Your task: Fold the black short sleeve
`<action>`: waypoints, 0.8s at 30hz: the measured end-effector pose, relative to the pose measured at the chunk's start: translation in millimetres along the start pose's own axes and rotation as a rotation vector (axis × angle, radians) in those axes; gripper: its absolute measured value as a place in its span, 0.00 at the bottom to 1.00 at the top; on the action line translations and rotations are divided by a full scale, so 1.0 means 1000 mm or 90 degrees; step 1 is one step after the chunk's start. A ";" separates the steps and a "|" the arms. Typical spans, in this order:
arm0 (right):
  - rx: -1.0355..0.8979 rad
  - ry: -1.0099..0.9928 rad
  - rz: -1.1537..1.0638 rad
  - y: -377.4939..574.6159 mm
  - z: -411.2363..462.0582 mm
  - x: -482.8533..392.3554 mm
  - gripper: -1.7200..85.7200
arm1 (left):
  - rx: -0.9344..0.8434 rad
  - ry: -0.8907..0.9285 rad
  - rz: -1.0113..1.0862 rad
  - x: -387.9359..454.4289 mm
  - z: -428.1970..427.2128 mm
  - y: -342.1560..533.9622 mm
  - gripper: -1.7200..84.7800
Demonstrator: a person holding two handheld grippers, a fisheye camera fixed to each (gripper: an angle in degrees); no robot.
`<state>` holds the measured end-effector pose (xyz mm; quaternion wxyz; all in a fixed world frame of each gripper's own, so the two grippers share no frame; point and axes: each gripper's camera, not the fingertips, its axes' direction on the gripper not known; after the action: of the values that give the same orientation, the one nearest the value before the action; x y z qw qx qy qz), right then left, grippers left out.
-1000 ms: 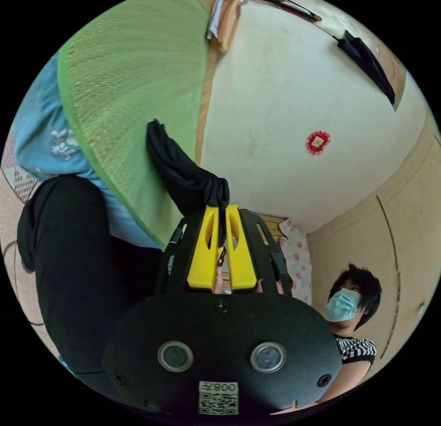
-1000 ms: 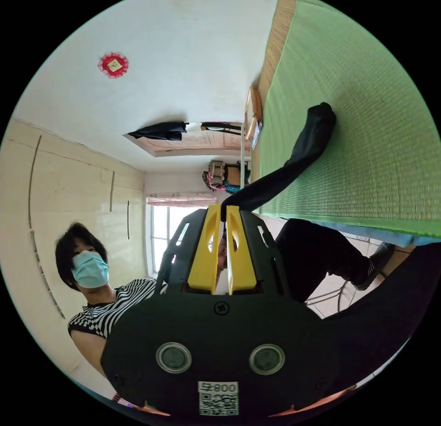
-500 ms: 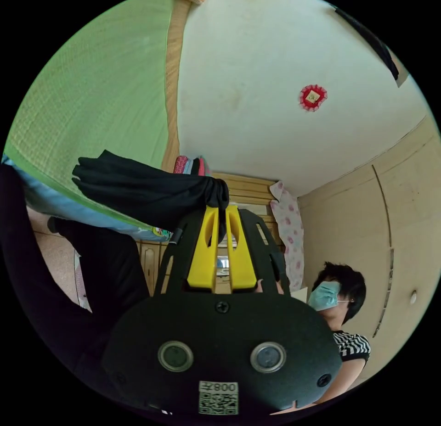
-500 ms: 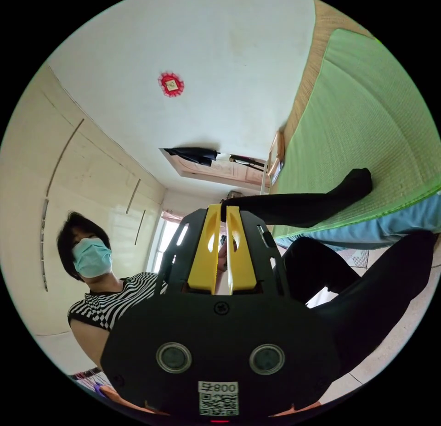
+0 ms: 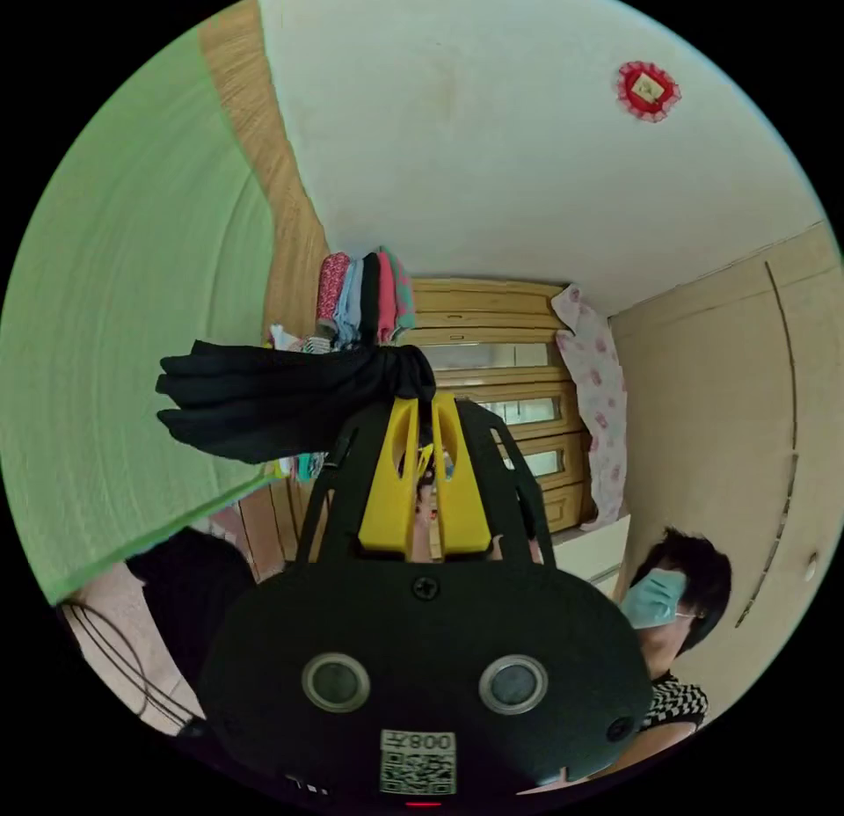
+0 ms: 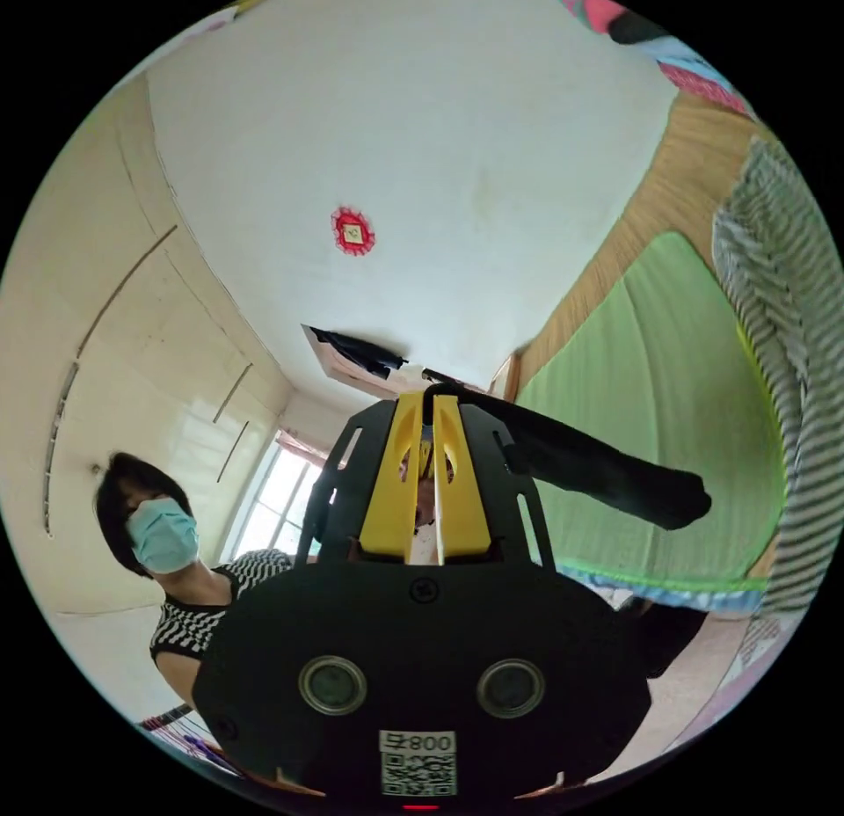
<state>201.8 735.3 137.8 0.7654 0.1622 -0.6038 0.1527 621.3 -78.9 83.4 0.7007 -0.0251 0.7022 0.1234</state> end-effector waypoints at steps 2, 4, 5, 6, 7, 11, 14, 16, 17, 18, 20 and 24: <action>0.008 0.004 -0.046 -0.049 -0.036 -0.004 0.04 | -0.001 0.021 0.048 0.025 0.048 -0.023 0.05; 0.014 0.011 -0.083 -0.079 -0.066 -0.009 0.04 | -0.014 0.026 0.092 0.046 0.085 -0.037 0.05; 0.021 0.021 -0.103 -0.095 -0.089 -0.011 0.04 | -0.028 0.024 0.120 0.059 0.111 -0.045 0.05; 0.026 0.030 -0.111 -0.101 -0.101 -0.012 0.04 | -0.036 0.024 0.131 0.064 0.124 -0.048 0.05; 0.035 0.052 -0.125 -0.111 -0.126 -0.012 0.04 | -0.056 0.025 0.150 0.072 0.150 -0.053 0.05; 0.076 0.141 -0.114 -0.111 -0.227 0.017 0.04 | -0.123 0.030 0.152 0.064 0.241 -0.051 0.05; 0.114 0.206 -0.032 -0.085 -0.303 0.073 0.04 | -0.189 0.009 0.096 0.027 0.305 -0.033 0.05; 0.139 0.234 0.045 -0.062 -0.346 0.116 0.04 | -0.241 -0.039 0.067 -0.001 0.340 -0.018 0.05; 0.146 0.256 0.093 -0.045 -0.368 0.142 0.04 | -0.277 -0.066 0.032 -0.020 0.359 -0.007 0.05; 0.146 0.267 0.114 -0.038 -0.378 0.154 0.04 | -0.295 -0.071 0.017 -0.028 0.367 -0.002 0.05; 0.152 0.272 0.159 -0.012 -0.409 0.190 0.04 | -0.324 -0.080 -0.008 -0.044 0.388 0.013 0.05; 0.169 0.256 0.156 0.003 -0.440 0.216 0.04 | -0.341 -0.104 0.031 -0.033 0.411 0.015 0.05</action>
<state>633.4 936.9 251.8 0.8177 0.1535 -0.4296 0.3512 1021.1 16.7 123.1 0.7201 -0.1823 0.5865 0.3229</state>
